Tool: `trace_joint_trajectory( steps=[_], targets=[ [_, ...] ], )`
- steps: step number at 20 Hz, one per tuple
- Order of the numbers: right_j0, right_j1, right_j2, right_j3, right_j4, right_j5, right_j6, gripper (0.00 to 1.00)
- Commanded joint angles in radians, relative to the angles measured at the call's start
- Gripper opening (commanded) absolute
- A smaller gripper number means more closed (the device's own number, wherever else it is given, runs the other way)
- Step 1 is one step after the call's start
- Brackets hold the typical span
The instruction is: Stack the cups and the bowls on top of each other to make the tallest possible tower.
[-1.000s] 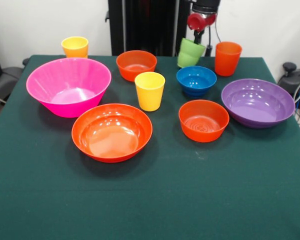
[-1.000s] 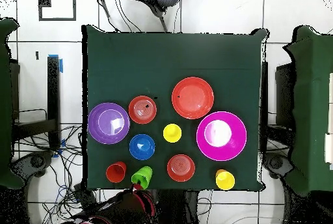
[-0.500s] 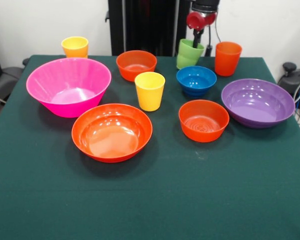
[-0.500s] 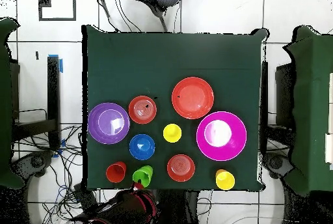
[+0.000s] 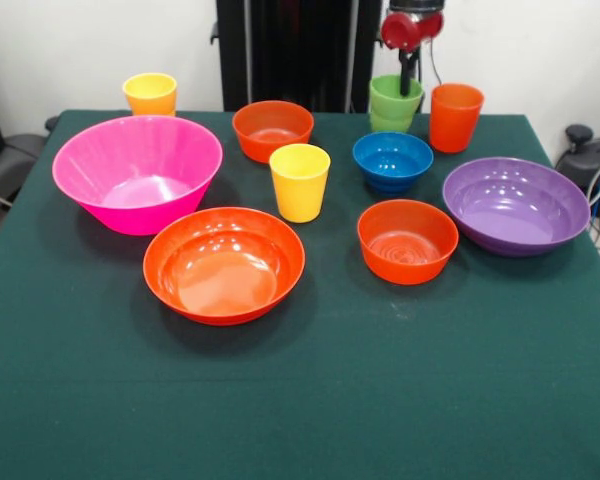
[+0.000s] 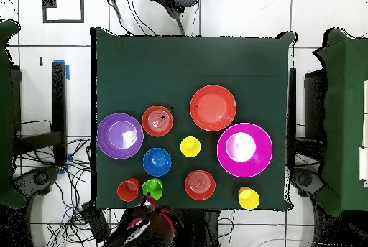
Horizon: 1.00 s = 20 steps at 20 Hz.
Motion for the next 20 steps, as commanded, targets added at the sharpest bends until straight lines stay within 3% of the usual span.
trace_joint_trajectory(
  steps=[1, 3, 4, 7, 8, 11, 15, 17, 20],
  targets=[
    [-0.136, -0.19, 0.228, 0.066, -0.099, 0.208, 0.067, 0.0],
    [-0.153, -0.225, 0.247, 0.095, -0.105, 0.21, 0.068, 0.0],
    [-0.197, -0.313, 0.33, 0.138, -0.079, 0.274, 0.061, 0.0],
    [-0.261, -0.397, 0.407, 0.2, -0.068, 0.311, 0.046, 0.0],
    [-0.267, -0.315, 0.33, 0.174, -0.142, 0.243, 0.045, 0.0],
    [-0.333, -0.353, 0.372, 0.204, -0.168, 0.264, 0.026, 0.0],
    [-0.372, -0.344, 0.366, 0.174, -0.209, 0.273, 0.013, 0.0],
    [-0.434, -0.353, 0.408, 0.176, -0.229, 0.296, -0.002, 0.0],
    [-0.586, -0.434, 0.561, 0.227, -0.212, 0.369, -0.049, 0.0]
  ],
)
